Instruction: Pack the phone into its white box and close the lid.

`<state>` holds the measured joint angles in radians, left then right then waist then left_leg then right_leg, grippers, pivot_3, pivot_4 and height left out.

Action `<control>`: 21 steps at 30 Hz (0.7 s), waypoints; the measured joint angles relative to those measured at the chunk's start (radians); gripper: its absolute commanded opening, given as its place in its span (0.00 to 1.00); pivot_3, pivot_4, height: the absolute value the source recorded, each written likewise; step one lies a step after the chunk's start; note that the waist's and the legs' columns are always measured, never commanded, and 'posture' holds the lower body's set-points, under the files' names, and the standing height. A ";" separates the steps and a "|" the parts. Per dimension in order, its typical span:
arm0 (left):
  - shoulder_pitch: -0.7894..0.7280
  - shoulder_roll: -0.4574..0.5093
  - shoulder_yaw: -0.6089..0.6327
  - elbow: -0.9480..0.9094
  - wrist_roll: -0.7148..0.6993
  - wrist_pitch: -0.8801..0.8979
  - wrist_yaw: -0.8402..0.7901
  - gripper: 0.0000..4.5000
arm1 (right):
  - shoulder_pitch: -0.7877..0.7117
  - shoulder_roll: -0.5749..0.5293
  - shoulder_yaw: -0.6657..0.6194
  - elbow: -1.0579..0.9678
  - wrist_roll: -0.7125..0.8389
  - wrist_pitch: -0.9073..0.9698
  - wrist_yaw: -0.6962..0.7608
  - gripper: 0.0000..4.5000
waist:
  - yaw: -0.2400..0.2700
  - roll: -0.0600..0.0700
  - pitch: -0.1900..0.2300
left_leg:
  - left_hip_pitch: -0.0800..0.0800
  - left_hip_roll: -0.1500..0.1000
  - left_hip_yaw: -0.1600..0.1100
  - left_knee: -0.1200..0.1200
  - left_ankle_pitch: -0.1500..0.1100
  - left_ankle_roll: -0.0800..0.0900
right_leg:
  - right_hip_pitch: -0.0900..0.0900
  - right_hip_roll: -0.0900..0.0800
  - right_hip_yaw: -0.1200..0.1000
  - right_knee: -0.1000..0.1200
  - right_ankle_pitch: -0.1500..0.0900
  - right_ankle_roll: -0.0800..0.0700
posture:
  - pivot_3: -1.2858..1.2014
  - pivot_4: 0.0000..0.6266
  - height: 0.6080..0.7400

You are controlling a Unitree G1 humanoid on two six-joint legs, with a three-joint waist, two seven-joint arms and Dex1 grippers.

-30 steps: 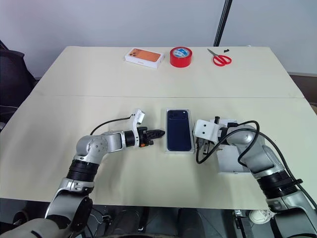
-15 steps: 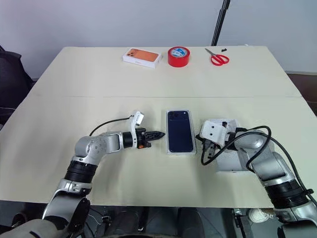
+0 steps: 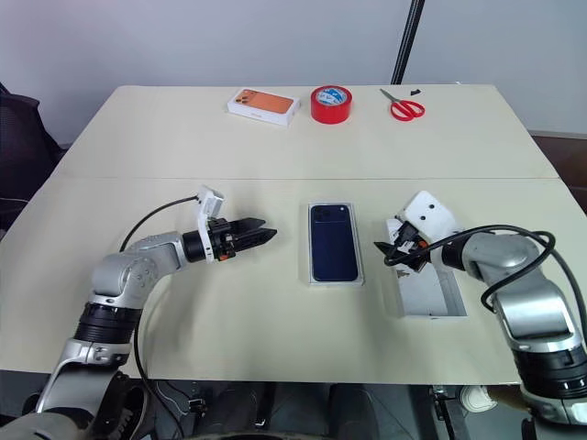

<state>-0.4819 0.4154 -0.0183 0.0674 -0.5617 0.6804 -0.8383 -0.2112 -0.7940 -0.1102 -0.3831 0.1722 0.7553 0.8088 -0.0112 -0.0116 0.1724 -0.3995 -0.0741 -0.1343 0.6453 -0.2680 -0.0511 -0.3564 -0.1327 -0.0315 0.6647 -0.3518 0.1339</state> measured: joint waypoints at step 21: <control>0.107 0.119 0.015 0.076 0.066 -0.456 -0.412 0.71 | 0.390 0.225 -0.234 -0.524 0.109 0.425 -0.330 0.81 | -0.008 0.001 -0.001 | 0.001 0.000 0.000 0.000 -0.001 0.001 | 0.000 0.001 0.001 0.002 0.000 0.000 | 0.52 0.24 1.00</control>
<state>-0.3749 0.5340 -0.0035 0.1433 -0.4958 0.2242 -1.2501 0.1787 -0.5693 -0.3444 -0.9068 0.2816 1.1802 0.4785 -0.0190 -0.0102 0.1719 -0.3986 -0.0741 -0.1342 0.6456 -0.2686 -0.0498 -0.3564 -0.1322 -0.0306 0.6664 -0.3517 0.1338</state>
